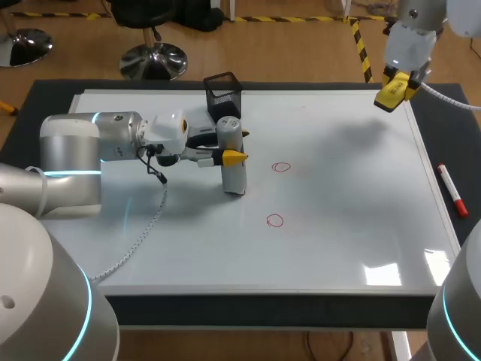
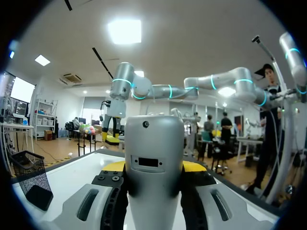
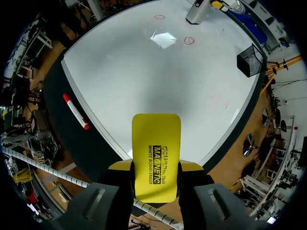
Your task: Pick up the inspection probe, press it on each red-marked spot on the whiteboard one by one, put down the probe, pick up the eraser, and wipe off all the red marks.
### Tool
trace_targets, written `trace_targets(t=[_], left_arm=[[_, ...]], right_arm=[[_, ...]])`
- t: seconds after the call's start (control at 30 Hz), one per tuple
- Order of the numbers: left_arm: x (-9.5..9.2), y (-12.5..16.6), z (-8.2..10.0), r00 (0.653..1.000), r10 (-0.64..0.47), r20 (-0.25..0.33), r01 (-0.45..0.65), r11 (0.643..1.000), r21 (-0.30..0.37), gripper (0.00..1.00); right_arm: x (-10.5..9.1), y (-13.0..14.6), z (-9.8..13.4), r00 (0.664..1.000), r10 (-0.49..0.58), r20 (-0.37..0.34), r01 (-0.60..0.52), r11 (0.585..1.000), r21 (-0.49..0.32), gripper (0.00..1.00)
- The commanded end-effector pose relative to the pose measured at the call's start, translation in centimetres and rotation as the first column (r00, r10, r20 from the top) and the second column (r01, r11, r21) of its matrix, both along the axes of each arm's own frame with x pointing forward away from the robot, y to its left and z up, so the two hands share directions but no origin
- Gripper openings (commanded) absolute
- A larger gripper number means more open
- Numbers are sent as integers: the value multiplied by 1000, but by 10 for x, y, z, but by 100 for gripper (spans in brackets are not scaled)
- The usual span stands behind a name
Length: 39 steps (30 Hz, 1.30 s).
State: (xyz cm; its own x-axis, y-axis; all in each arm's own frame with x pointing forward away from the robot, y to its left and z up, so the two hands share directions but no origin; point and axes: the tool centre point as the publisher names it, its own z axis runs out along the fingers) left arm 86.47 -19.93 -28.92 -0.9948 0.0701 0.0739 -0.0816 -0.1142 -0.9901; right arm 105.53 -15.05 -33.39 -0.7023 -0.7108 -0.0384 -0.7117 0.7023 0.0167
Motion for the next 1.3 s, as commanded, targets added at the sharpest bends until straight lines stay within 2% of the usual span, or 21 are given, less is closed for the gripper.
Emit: trace_targets(t=[0.03, 0.7, 0.77, 0.9, 1.1, 1.3], left_arm=[[-1, -1, 0, 1000, -1, -1, 1, 1000, 4, 0], [-4, -2, -3, 1000, 0, -11, 0, 1000, 12, 0], [-4, -1, 0, 1000, 9, -12, -9, 1000, 7, 0], [-1, 1, 19, 1000, 29, 3, -29, 999, -14, 0], [16, 13, 43, 996, 71, 53, -70, 997, -15, 0], [48, 51, 52, 976, 199, 83, -201, 980, 11, 0]], right_arm=[[0, 0, 1, 1000, 2, -1, -2, 1000, -4, 0], [0, 0, 1, 1000, 2, -1, -2, 1000, -4, 0], [0, 0, 1, 1000, 2, -1, -2, 1000, -4, 0], [0, 0, 1, 1000, 2, -1, -2, 1000, -4, 0], [0, 0, 1, 1000, 2, -1, -2, 1000, -4, 0], [0, 0, 1, 1000, 2, -1, -2, 1000, -4, 0]])
